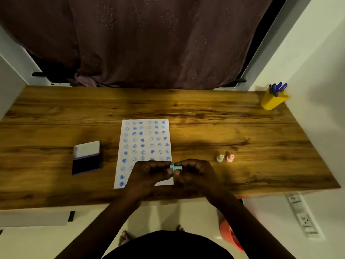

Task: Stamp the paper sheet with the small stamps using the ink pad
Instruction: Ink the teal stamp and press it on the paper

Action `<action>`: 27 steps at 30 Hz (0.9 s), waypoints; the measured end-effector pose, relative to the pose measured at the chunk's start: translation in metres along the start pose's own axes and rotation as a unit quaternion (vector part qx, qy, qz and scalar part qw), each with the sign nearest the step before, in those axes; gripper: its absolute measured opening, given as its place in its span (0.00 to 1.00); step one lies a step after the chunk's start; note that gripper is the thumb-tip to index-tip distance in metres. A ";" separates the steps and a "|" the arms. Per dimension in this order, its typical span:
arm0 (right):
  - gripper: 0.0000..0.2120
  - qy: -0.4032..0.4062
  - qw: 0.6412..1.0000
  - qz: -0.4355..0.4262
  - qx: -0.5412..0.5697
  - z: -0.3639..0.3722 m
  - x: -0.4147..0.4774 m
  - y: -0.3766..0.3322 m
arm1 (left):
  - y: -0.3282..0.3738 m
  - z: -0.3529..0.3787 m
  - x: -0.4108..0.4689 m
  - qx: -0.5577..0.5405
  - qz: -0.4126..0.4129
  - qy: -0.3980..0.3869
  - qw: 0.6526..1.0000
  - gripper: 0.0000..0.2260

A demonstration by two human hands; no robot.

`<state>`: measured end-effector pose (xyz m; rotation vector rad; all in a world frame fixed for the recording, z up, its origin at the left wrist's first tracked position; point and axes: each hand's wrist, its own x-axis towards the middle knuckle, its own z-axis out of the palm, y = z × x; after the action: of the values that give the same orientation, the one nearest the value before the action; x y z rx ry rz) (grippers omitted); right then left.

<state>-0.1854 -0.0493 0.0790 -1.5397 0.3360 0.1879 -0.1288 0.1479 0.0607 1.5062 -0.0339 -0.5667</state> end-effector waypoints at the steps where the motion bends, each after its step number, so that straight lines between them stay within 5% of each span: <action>1: 0.11 -0.009 1.000 0.005 0.012 -0.003 -0.001 0.002 | -0.001 0.003 0.001 -0.002 -0.003 -0.001 1.000 0.12; 10: 0.16 0.003 0.997 0.073 0.006 -0.033 0.000 0.019 | -0.011 0.037 0.015 0.030 -0.008 0.003 1.000 0.13; 16: 0.08 0.007 0.986 -0.005 -0.164 -0.064 0.012 0.020 | -0.019 0.047 0.029 0.100 0.012 -0.025 0.995 0.17; 19: 0.10 0.042 0.917 -0.098 -0.384 -0.085 0.030 0.018 | -0.019 0.053 0.035 0.096 -0.013 -0.010 0.995 0.19; 22: 0.15 0.077 0.795 -0.061 -0.598 -0.101 0.045 0.011 | -0.020 0.052 0.040 0.112 -0.020 0.013 0.993 0.17; 24: 0.16 0.074 0.733 -0.057 -0.674 -0.106 0.053 0.005 | -0.021 0.050 0.039 0.118 -0.024 0.023 0.992 0.15; 27: 0.14 0.060 0.689 -0.066 -0.719 -0.108 0.064 -0.002 | -0.023 0.044 0.036 0.126 -0.019 0.037 0.991 0.14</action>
<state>-0.1346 -0.1622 0.0603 -3.1647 0.1272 0.2518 -0.1209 0.0943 0.0310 1.7760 -0.0197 -0.5504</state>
